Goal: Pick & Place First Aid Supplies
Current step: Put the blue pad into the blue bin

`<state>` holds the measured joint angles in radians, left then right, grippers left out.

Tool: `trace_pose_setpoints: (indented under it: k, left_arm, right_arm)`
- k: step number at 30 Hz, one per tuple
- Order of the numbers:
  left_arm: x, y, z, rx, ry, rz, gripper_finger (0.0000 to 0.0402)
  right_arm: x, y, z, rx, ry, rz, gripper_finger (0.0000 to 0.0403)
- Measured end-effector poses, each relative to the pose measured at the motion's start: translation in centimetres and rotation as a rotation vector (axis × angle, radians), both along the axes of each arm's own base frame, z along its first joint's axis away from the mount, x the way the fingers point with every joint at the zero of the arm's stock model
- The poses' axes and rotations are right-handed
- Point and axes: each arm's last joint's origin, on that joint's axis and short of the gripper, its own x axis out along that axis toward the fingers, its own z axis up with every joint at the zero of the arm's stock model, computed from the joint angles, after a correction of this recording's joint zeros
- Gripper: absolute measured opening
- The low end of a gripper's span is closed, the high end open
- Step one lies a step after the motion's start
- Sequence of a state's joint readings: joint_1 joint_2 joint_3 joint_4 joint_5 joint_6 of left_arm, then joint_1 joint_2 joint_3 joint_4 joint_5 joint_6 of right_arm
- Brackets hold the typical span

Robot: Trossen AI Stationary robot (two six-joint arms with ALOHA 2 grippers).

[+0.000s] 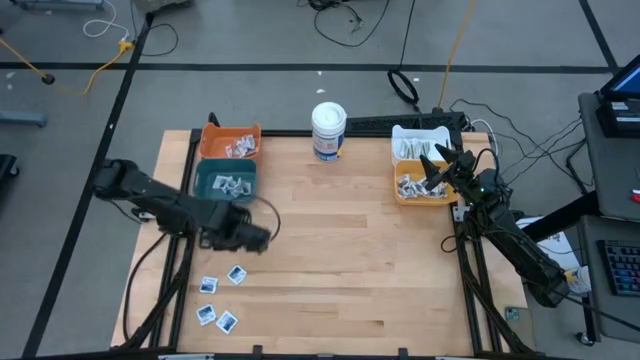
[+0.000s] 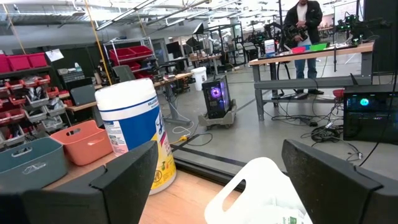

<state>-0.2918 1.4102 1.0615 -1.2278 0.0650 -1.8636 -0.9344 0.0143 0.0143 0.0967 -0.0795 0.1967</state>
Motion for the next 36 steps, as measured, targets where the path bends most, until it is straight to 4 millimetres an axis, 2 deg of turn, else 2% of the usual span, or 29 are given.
trace_pose_setpoints:
  k: [9, 17, 23, 30, 36]
  left_arm:
    - [-2.3, -5.9, -0.5, -0.084, 0.071, -0.084, 0.0244]
    - [-4.2, -9.1, -0.5, -0.109, 0.058, -0.114, 0.0244]
    - [-5.1, -10.3, -1.0, -0.078, 0.076, -0.101, 0.0244]
    - [-5.4, -10.6, -3.6, -0.047, 0.165, -0.117, 0.0244]
    - [-5.8, -10.3, -6.1, -0.088, 0.158, -0.15, 0.0244]
  right_arm:
    - [0.0, 0.0, 0.0, 0.0, 0.0, 0.0, 0.0337]
    - [0.0, 0.0, 0.0, 0.0, 0.0, 0.0, 0.0337]
    - [0.0, 0.0, 0.0, 0.0, 0.0, 0.0, 0.0337]
    - [0.0, 0.0, 0.0, 0.0, 0.0, 0.0, 0.0337]
    - [0.0, 0.0, 0.0, 0.0, 0.0, 0.0, 0.0337]
